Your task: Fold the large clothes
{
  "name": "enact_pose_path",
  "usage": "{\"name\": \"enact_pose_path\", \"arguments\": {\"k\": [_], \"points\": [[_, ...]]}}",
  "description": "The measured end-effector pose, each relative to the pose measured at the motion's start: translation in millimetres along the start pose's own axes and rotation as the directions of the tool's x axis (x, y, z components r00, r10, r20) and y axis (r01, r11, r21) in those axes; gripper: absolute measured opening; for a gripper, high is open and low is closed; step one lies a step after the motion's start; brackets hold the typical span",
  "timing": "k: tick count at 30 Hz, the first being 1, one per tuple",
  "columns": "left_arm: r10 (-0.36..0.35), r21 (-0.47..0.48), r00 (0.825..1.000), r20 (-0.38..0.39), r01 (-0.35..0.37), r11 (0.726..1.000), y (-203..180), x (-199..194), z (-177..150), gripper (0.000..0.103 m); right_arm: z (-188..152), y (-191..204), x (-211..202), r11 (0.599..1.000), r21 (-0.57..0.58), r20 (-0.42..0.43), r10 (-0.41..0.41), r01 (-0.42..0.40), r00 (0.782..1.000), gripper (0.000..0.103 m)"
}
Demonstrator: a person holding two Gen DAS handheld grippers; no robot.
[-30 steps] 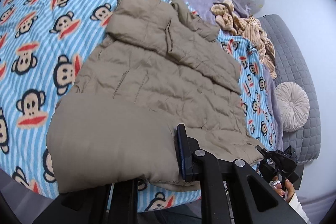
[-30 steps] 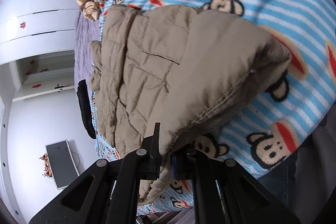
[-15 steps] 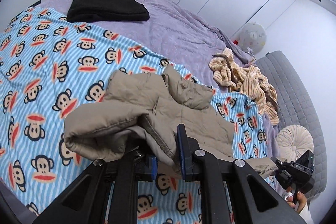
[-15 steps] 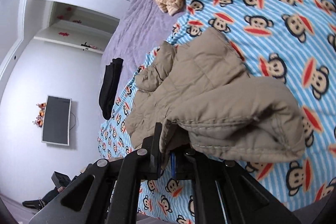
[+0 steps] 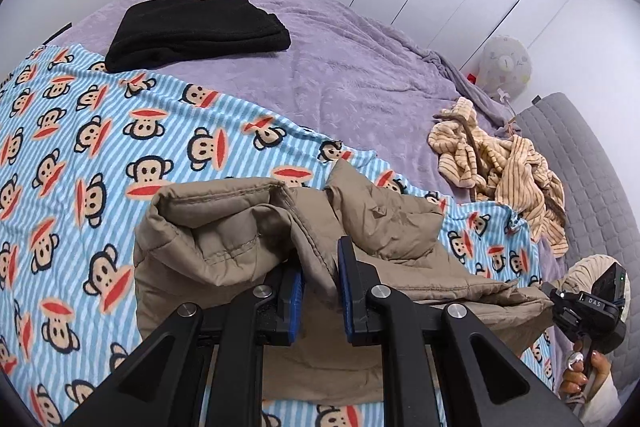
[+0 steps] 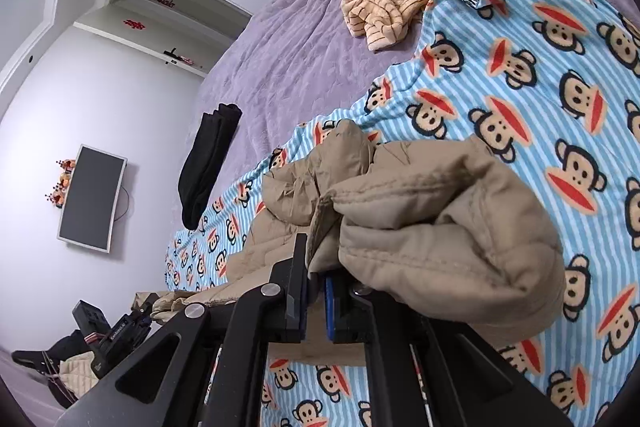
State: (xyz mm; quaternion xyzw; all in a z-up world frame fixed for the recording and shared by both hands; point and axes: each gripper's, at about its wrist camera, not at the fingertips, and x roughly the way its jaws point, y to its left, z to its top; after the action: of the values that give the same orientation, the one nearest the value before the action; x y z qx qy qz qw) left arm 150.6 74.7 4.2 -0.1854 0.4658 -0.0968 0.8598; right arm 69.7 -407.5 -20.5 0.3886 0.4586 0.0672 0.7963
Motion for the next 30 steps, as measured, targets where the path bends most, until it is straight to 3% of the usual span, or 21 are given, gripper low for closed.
{"name": "enact_pose_path", "arguments": {"k": [9,15,21,25,26,27,28,29,30], "points": [[0.091,0.044,0.994,-0.06,-0.088,0.995,12,104,22,0.017,43,-12,74,0.997,-0.021,-0.035,-0.08,0.079,0.996,0.007],[0.158,0.049,0.984,-0.088,-0.154,0.987,25,172,14,0.017,58,-55,136,0.991,0.066,-0.06,-0.109,0.113,0.992,0.007],[0.189,0.049,0.979,-0.082,-0.185,0.981,33,201,8,0.018,58,-92,171,0.985,0.154,-0.065,-0.069,0.079,0.995,0.007],[0.199,0.043,0.978,-0.062,-0.197,0.98,32,198,9,0.02,56,-97,181,0.987,0.148,-0.057,-0.054,0.062,0.997,0.007],[0.204,0.055,0.978,-0.047,-0.202,0.978,30,192,9,0.026,56,-97,182,0.988,0.143,-0.057,-0.055,0.063,0.997,0.007],[0.214,0.076,0.977,-0.019,-0.212,0.974,26,184,9,0.053,57,-95,181,0.988,0.137,-0.058,-0.058,0.066,0.997,0.007],[0.23,0.098,0.973,0.02,-0.231,0.968,22,172,8,0.094,57,-93,180,0.989,0.13,-0.059,-0.06,0.067,0.996,0.008],[0.246,0.118,0.967,0.069,-0.253,0.96,17,158,7,0.103,57,-90,178,0.99,0.12,-0.062,-0.061,0.068,0.996,0.01],[0.246,0.143,0.962,0.116,-0.261,0.955,12,145,7,0.103,58,-86,174,0.992,0.105,-0.064,-0.068,0.075,0.996,0.013]]}}
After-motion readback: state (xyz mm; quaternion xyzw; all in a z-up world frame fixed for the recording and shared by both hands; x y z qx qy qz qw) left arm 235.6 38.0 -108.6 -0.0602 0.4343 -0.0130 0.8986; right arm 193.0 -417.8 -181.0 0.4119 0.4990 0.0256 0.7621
